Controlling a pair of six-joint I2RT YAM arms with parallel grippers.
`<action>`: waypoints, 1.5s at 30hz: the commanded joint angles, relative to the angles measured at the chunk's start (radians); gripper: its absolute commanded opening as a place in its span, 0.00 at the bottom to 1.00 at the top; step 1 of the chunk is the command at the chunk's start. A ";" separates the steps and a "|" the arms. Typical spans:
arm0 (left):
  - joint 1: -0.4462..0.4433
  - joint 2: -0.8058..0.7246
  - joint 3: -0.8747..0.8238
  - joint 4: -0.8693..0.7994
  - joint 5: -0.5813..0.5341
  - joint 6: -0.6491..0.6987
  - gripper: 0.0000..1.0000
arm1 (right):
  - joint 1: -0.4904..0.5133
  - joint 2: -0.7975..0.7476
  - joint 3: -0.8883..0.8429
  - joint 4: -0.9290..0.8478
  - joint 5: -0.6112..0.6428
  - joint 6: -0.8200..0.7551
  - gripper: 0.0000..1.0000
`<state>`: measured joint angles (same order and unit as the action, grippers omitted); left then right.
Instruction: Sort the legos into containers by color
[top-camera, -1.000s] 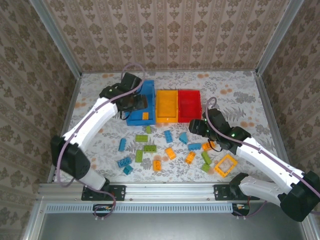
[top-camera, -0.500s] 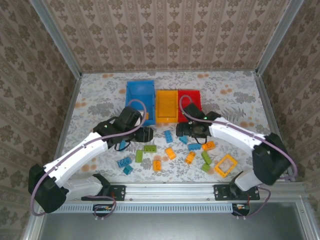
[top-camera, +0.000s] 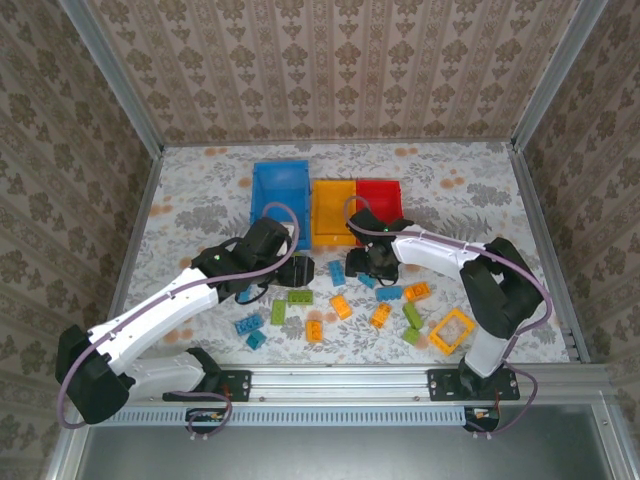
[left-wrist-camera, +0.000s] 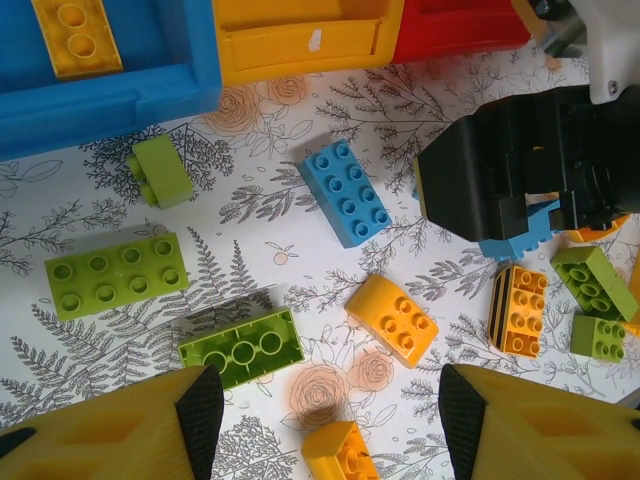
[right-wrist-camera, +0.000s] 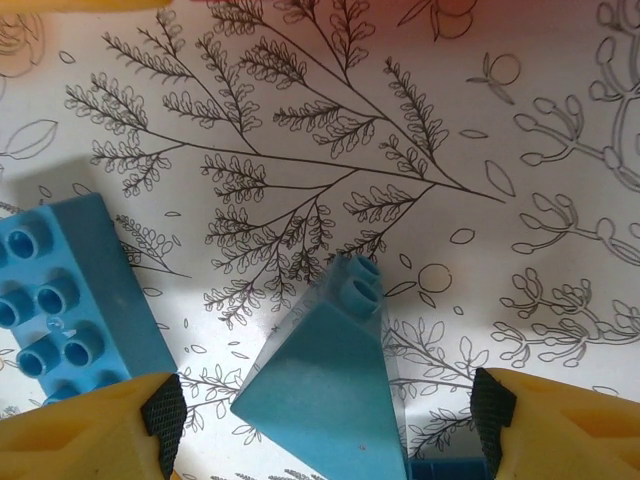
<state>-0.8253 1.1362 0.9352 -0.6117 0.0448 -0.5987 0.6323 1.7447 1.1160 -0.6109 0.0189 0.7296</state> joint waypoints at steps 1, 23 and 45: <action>-0.011 -0.026 0.001 0.013 -0.022 -0.025 0.62 | -0.002 0.038 0.027 -0.038 -0.023 -0.040 0.77; -0.014 -0.002 0.005 0.026 -0.012 -0.036 0.61 | -0.002 0.126 0.070 -0.086 -0.026 -0.210 0.59; -0.029 0.026 0.051 0.037 -0.009 -0.015 0.61 | -0.046 -0.067 0.026 -0.095 0.060 -0.277 0.33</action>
<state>-0.8433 1.1576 0.9401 -0.5785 0.0380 -0.6212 0.6018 1.7645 1.1423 -0.6800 0.0338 0.4698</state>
